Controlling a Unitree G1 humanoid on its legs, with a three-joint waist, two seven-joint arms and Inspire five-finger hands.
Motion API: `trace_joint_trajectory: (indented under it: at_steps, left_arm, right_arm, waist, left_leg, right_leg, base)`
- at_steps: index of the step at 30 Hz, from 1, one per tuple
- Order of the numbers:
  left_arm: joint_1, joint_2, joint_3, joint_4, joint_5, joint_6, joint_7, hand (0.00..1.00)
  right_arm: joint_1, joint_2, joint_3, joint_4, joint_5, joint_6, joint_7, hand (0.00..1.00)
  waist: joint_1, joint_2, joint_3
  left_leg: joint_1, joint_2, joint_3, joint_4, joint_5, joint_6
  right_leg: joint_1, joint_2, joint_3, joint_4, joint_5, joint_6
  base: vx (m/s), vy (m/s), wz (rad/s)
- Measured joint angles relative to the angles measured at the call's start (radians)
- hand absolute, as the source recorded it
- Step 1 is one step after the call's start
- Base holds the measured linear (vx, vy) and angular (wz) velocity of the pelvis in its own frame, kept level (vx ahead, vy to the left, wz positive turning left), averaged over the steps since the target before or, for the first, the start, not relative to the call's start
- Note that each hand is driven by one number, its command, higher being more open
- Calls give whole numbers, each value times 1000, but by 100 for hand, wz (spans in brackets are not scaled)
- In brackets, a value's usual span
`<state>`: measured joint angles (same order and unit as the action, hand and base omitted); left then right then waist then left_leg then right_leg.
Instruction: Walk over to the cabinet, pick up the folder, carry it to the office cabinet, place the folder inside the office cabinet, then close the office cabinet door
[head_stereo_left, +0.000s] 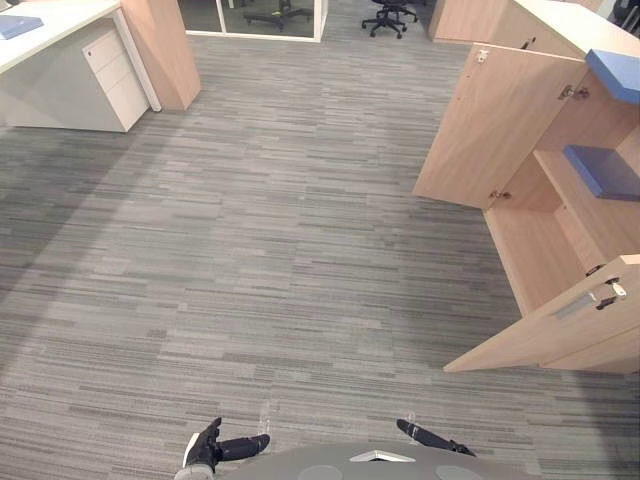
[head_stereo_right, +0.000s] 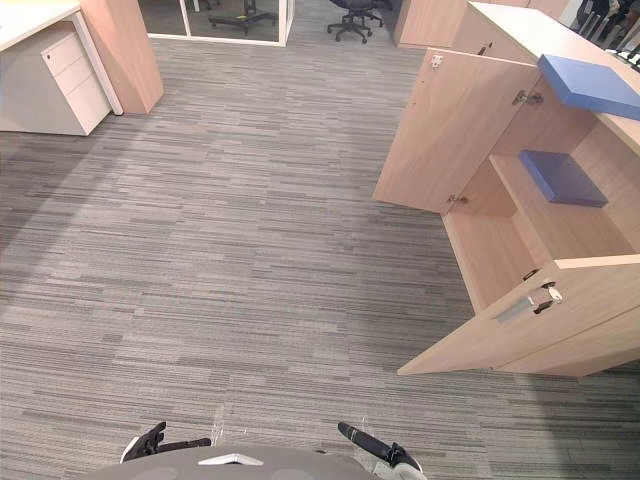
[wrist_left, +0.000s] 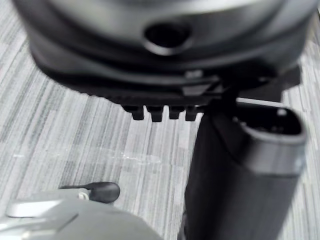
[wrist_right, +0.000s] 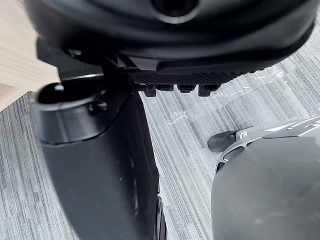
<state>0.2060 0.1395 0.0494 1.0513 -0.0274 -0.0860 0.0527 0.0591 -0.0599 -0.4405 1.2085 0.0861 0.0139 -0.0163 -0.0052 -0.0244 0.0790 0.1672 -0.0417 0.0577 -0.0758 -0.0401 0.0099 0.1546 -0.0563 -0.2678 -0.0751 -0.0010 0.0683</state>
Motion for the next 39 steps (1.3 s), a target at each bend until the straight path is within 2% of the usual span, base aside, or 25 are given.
trace_joint_trajectory:
  at_steps: [7,8,9,10,11,12,13,14,15,17,18,19,21,22,23,24,25,26,28,31,32,34,36,38,39]
  left_arm:
    - [0,1,7,0,0,0,0,100]
    - [-2,3,16,-1,-1,0,0,100]
    - [-4,1,34,-4,-1,0,1,100]
    - [-3,-9,65,-19,-7,0,4,100]
    - [-1,-18,87,-32,-7,-1,5,100]
    - [1,-34,134,-57,-10,-2,7,100]
    - [2,-51,189,-87,-21,-3,8,100]
    - [4,-63,210,-104,-38,-5,8,100]
    - [26,-93,229,-154,-92,-28,3,100]
    - [31,-108,228,-156,-93,-26,4,100]
    - [35,-123,226,-155,-93,-24,5,100]
    - [37,-130,231,-148,-93,-20,7,100]
    - [36,-130,236,-147,-89,-19,21,100]
    - [40,-121,235,-149,-86,-21,31,100]
    - [37,-111,244,-149,-92,-27,35,100]
    - [33,-121,249,-154,-94,-42,38,100]
    - [40,-130,242,-143,-93,-41,41,100]
    - [44,-117,238,-123,-86,-33,43,100]
    - [50,-119,228,-107,-80,-29,43,100]
    - [56,-112,201,-87,-81,-24,41,100]
    - [51,-106,180,-75,-80,-22,30,100]
    - [47,-85,153,-53,-80,-19,21,100]
    - [35,-78,144,-26,-79,-15,18,100]
    - [21,-72,145,-6,-79,-9,11,100]
    - [3,-68,144,11,-79,0,6,100]
  right_arm:
    - [-1,1,0,0,0,1,2,100]
    - [-6,4,-1,2,1,1,2,100]
    - [-8,6,-1,4,1,1,4,100]
    - [-17,4,-7,5,6,1,6,100]
    - [-17,3,-20,5,10,1,8,100]
    - [-16,6,-25,-1,20,1,6,100]
    - [-18,7,-20,-9,20,1,2,100]
    - [-16,7,-20,-11,19,1,1,100]
    - [-10,-4,-25,-4,18,17,-8,100]
    - [-4,-19,-26,-4,18,18,-5,100]
    - [6,-33,-26,-5,17,19,-6,100]
    - [14,-43,-25,-3,17,24,-10,100]
    - [11,-43,-18,-6,17,27,-1,100]
    - [0,-38,-18,-3,17,26,2,100]
    - [-6,-27,-20,-2,16,22,0,100]
    - [-10,-28,-24,-2,14,18,-7,100]
    - [-11,-32,-33,6,4,17,-6,100]
    - [-10,-26,-41,19,-1,18,-3,100]
    - [-10,-25,-41,25,-1,19,4,100]
    - [-7,-46,-127,17,0,13,17,100]
    - [-8,-48,-174,1,1,3,18,100]
    - [-18,-51,-199,-19,3,-9,18,100]
    - [-24,-50,-200,-21,13,0,12,100]
    - [-21,-23,-203,-43,39,-6,7,100]
    - [-33,-5,-211,-46,53,-2,7,100]
  waist:
    - [0,-3,3]
    - [0,-9,7]
    - [0,-14,14]
    - [2,-6,30]
    - [3,5,37]
    - [5,10,47]
    - [8,16,52]
    - [13,19,56]
    - [29,17,71]
    - [27,40,67]
    - [27,66,63]
    - [29,72,60]
    - [32,68,60]
    - [46,61,63]
    - [57,50,66]
    - [82,51,37]
    - [82,55,14]
    - [71,45,-29]
    - [57,38,-55]
    - [54,44,-62]
    - [51,39,-60]
    - [25,36,-55]
    - [4,36,-51]
    - [-1,36,-36]
    - [-1,43,-2]
  left_leg:
    - [-3,4,4,3,-3,-4]
    - [-24,6,7,45,-28,-12]
    - [-64,12,13,134,-73,-16]
    - [-121,37,29,279,-150,-28]
    - [-146,57,39,351,-184,-35]
    - [-210,104,89,519,-223,-60]
    - [-299,157,143,720,-212,-47]
    - [-335,182,159,811,-188,-28]
    - [-441,202,169,807,-200,-32]
    - [-436,195,153,613,-169,-49]
    - [-422,194,139,493,-140,-54]
    - [-386,175,164,420,-24,-40]
    - [-356,152,216,425,-38,-44]
    - [-391,170,238,543,-63,-64]
    - [-455,186,253,651,-98,-86]
    - [-497,192,236,586,-128,-74]
    - [-508,182,247,566,-82,-3]
    - [-488,129,276,557,-121,6]
    - [-447,76,299,523,-143,27]
    - [-297,-17,340,418,-159,69]
    - [-216,-52,342,359,-165,81]
    - [-133,-73,318,307,-170,90]
    - [-49,-65,288,248,-169,90]
    - [19,-47,283,207,-166,84]
    - [66,-23,284,190,-166,81]
  right_leg:
    - [-1,4,1,-1,-1,-1]
    - [-1,4,1,0,-3,-4]
    - [-1,5,1,6,-8,-11]
    - [3,18,-2,17,-26,-29]
    - [4,29,-3,22,-35,-43]
    - [7,48,-6,25,-47,-57]
    - [8,60,-1,39,-58,-71]
    - [11,64,4,53,-66,-78]
    - [37,8,68,112,-122,-66]
    - [37,-25,84,117,-141,-35]
    - [39,-38,91,129,-161,-2]
    - [53,-71,95,141,-184,22]
    - [62,-99,50,183,-193,22]
    - [77,-101,43,178,-168,-8]
    - [92,-117,50,153,-168,-2]
    - [99,-130,83,113,-183,21]
    - [118,-151,82,82,-212,43]
    - [118,-207,80,99,-221,39]
    - [91,-264,84,189,-213,32]
    - [-12,-373,136,527,-152,27]
    - [-109,-428,126,769,-47,-45]
    - [-198,-485,47,1065,14,-128]
    - [-246,-483,-76,1210,-47,-147]
    - [-296,-449,-169,1194,-151,-123]
    - [-315,-400,-233,1083,-214,-93]
  base:
    - [0,0,0]
    - [-8,-11,-4]
    - [-23,-37,-11]
    - [-28,-43,-15]
    - [-88,-50,-20]
    - [-87,-46,-21]
    - [-70,-40,-26]
    - [192,92,-81]
    - [285,186,-89]
    - [285,231,-59]
    - [417,357,-16]
    - [457,353,-11]
    - [367,168,-18]
    - [330,84,-35]
    - [303,107,-58]
    - [325,230,-64]
    - [387,275,-50]
    - [415,277,-23]
    - [318,195,-10]
    - [368,302,-18]
    - [319,242,2]
    - [311,214,23]
    - [321,143,27]
    - [340,57,0]
    - [266,-43,-3]
